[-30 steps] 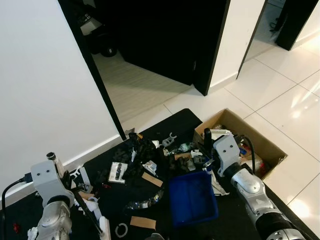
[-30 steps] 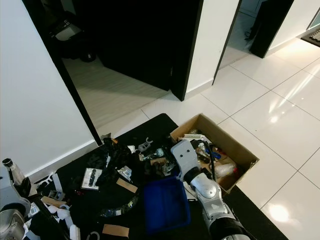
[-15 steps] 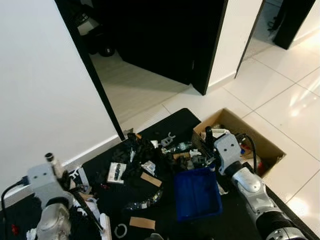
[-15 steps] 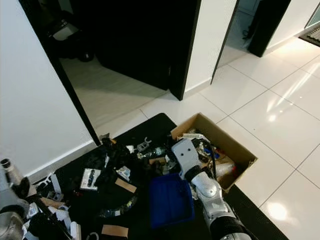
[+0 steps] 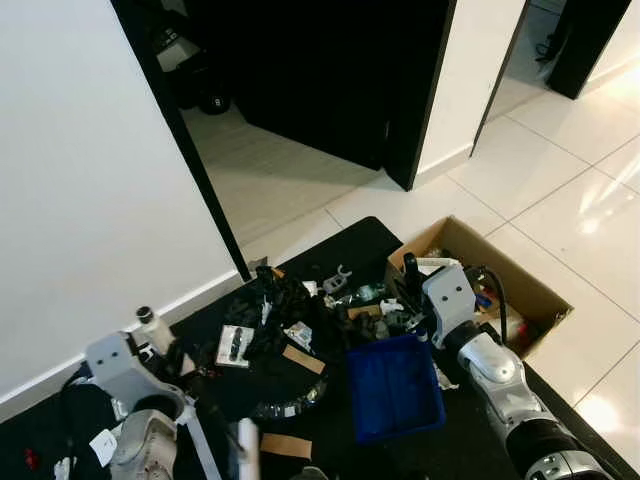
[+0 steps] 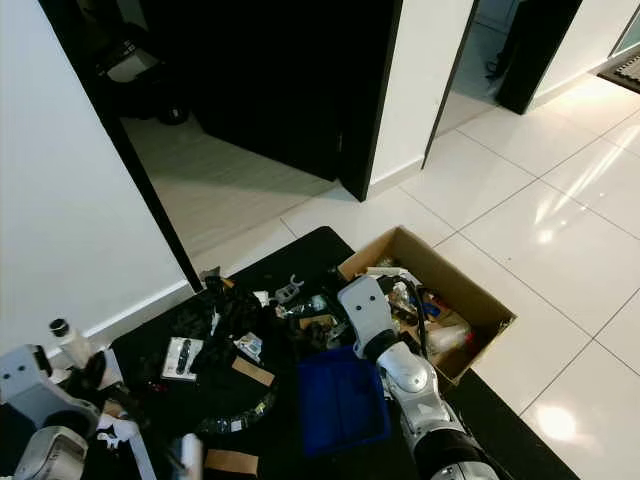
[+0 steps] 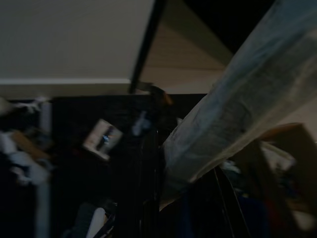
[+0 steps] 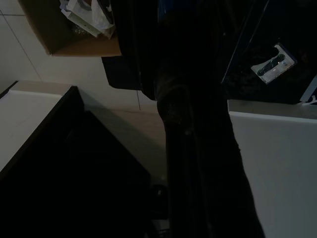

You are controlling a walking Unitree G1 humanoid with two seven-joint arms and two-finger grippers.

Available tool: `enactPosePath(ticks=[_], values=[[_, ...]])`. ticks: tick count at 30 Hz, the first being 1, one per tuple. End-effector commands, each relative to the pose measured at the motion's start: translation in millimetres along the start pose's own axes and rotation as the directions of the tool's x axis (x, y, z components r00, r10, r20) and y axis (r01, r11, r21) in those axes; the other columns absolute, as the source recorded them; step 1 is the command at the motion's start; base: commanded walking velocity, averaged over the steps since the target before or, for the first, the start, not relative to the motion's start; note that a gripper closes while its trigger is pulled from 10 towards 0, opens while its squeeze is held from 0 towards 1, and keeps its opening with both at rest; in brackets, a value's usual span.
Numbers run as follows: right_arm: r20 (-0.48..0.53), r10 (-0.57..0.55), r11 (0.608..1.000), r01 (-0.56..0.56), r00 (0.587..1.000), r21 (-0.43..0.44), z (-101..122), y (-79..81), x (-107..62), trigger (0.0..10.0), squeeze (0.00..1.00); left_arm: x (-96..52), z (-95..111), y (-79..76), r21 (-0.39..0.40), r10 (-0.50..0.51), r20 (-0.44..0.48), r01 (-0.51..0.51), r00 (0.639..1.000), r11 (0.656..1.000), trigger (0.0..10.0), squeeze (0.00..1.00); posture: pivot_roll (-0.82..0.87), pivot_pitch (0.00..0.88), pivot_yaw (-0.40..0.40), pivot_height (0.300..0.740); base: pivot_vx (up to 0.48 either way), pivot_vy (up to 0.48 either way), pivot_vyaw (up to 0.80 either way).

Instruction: Sweep floor

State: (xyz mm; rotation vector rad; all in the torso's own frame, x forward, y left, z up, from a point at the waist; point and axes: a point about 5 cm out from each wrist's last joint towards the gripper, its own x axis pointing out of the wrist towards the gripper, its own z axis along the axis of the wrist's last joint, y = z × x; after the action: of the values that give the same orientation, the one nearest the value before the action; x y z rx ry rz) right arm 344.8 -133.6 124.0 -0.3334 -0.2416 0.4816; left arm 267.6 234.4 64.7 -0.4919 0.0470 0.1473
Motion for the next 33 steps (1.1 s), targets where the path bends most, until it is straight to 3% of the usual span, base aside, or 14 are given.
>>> enactPosePath(ticks=[1, 4, 7, 9, 13, 21, 23, 25, 27, 28, 30, 31, 33], values=[[-0.011, 0.026, 0.999, -0.026, 1.000, 0.034, -5, 11.4, -0.4, 10.0, 0.00, -1.6, -23, -35.5, -0.197, -0.163, -0.056, 0.149, 0.985, 0.969, 10.0, 0.00, 0.11, 0.285, 0.041, 0.740, 0.000, 0.000, 0.00], [-0.010, 0.030, 0.999, -0.030, 1.000, 0.038, -5, 12.9, 0.5, 10.0, 0.00, -3.5, -21, -55.0, -0.241, -0.243, -0.052, 0.224, 0.969, 0.944, 10.0, 0.00, 0.12, 0.281, 0.044, 0.740, 0.000, 0.000, 0.00], [-0.010, 0.031, 0.999, -0.031, 0.999, 0.038, -5, 13.4, 0.7, 10.0, 0.00, -4.3, -20, -58.5, -0.247, -0.258, -0.052, 0.237, 0.965, 0.940, 10.0, 0.00, 0.12, 0.279, 0.047, 0.740, 0.000, 0.000, 0.00], [-0.010, 0.033, 0.999, -0.033, 0.999, 0.040, -5, 14.7, 1.0, 10.0, 0.00, -6.7, -18, -69.6, -0.248, -0.303, -0.054, 0.281, 0.952, 0.927, 10.0, 0.00, 0.13, 0.274, 0.049, 0.740, 0.000, 0.000, 0.00], [-0.011, 0.034, 0.999, -0.034, 0.999, 0.039, -5, 15.4, 1.1, 10.0, 0.00, -7.2, -16, -71.8, -0.233, -0.321, -0.053, 0.300, 0.946, 0.925, 10.0, 0.00, 0.13, 0.271, 0.051, 0.740, 0.000, 0.000, 0.00], [-0.016, 0.031, 0.999, -0.031, 0.999, 0.037, -7, 14.4, -0.6, 10.0, 0.00, -3.0, 21, -58.3, -0.130, -0.304, 0.022, 0.304, 0.952, 0.944, 10.0, 0.00, 0.14, 0.263, 0.057, 0.740, 0.000, 0.000, 0.00], [-0.018, 0.032, 0.999, -0.031, 0.999, 0.035, -8, 14.1, -1.5, 10.0, 0.00, -5.1, 42, -52.0, -0.036, -0.326, 0.036, 0.327, 0.945, 0.944, 10.0, 0.00, 0.14, 0.263, 0.060, 0.740, 0.000, 0.000, 0.00], [-0.018, 0.032, 0.999, -0.031, 0.999, 0.035, -8, 14.1, -1.5, 10.0, 0.00, -5.1, 42, -52.0, -0.036, -0.326, 0.036, 0.327, 0.945, 0.944, 10.0, 0.00, 0.14, 0.263, 0.060, 0.740, 0.000, 0.000, 0.00], [-0.021, 0.033, 0.999, -0.032, 0.999, 0.032, -9, 13.9, -2.5, 10.0, 0.00, -7.0, 63, -44.1, 0.023, -0.329, 0.057, 0.328, 0.943, 0.944, 10.0, 0.00, 0.14, 0.266, 0.061, 0.740, 0.000, 0.000, 0.00], [-0.021, 0.033, 0.999, -0.032, 0.999, 0.032, -9, 13.9, -2.5, 10.0, 0.00, -7.0, 63, -44.1, 0.023, -0.329, 0.057, 0.328, 0.943, 0.944, 10.0, 0.00, 0.14, 0.266, 0.061, 0.740, 0.000, 0.000, 0.00], [-0.026, 0.048, 0.999, -0.047, 0.999, 0.022, -10, 14.7, -3.6, 10.0, 0.00, -9.2, 86, -32.6, 0.109, -0.315, 0.070, 0.306, 0.947, 0.946, 10.0, 0.00, 0.15, 0.269, 0.063, 0.740, 0.000, 0.000, 0.00], [-0.026, 0.048, 0.999, -0.047, 0.999, 0.022, -10, 14.7, -3.6, 10.0, 0.00, -9.2, 86, -32.6, 0.109, -0.315, 0.070, 0.306, 0.947, 0.946, 10.0, 0.00, 0.15, 0.269, 0.063, 0.740, 0.000, 0.000, 0.00], [-0.040, 0.104, 0.995, -0.104, 0.994, -0.001, -12, 18.0, -5.0, 10.0, 0.00, -10.9, 97, -22.3, 0.199, -0.290, 0.052, 0.275, 0.956, 0.941, 10.0, 0.00, 0.16, 0.272, 0.060, 0.740, 0.000, 0.000, 0.00]])
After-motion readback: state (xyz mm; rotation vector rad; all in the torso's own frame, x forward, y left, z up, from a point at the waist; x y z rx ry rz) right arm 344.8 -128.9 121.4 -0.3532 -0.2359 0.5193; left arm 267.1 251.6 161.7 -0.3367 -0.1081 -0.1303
